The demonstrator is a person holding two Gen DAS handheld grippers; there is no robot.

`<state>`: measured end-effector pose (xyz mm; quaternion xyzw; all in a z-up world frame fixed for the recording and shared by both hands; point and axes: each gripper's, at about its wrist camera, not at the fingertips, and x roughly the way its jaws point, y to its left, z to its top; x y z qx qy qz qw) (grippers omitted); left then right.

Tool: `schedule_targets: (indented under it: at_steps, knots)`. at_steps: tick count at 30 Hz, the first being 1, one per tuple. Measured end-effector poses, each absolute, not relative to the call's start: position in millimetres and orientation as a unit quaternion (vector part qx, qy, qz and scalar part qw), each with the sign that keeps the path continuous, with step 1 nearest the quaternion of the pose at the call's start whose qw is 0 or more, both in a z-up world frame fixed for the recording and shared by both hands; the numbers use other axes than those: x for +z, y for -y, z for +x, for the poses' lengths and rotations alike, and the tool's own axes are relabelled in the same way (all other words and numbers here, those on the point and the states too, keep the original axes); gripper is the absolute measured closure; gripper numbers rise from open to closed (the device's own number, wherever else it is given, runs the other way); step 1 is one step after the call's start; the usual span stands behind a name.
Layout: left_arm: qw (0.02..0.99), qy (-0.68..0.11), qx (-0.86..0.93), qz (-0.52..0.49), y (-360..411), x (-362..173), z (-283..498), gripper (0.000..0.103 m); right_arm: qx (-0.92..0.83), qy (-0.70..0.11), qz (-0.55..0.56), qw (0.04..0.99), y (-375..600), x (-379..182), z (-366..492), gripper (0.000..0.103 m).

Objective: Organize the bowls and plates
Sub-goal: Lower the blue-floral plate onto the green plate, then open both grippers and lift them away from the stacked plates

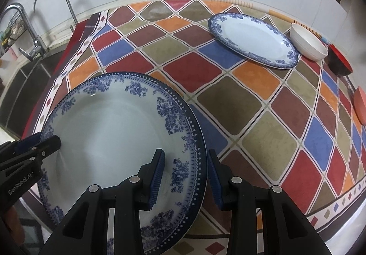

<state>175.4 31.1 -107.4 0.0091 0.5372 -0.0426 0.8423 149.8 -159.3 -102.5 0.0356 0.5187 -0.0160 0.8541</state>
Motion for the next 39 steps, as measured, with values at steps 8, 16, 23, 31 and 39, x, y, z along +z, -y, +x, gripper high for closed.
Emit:
schedule_targets:
  at_steps: [8,16,23,31,39]
  knots:
    - [0.838,-0.543,-0.057,0.002,-28,-108,177,0.043,-0.008,-0.523,0.031,0.852,159,-103,151,0.062]
    - [0.847,-0.528,-0.06,0.013,-18,-97,178,0.039,-0.009,-0.511,0.03,0.859,164,-96,151,0.047]
    - [0.859,-0.505,-0.079,0.03,0,-81,186,0.039,-0.013,-0.501,0.039,0.864,178,-89,152,0.044]
    - [0.877,-0.468,-0.106,0.04,29,-54,204,0.039,-0.031,-0.473,0.051,0.879,205,-72,158,0.044]
    - [0.89,-0.437,-0.121,0.055,61,-34,225,0.039,-0.057,-0.429,0.053,0.9,238,-48,171,0.044]
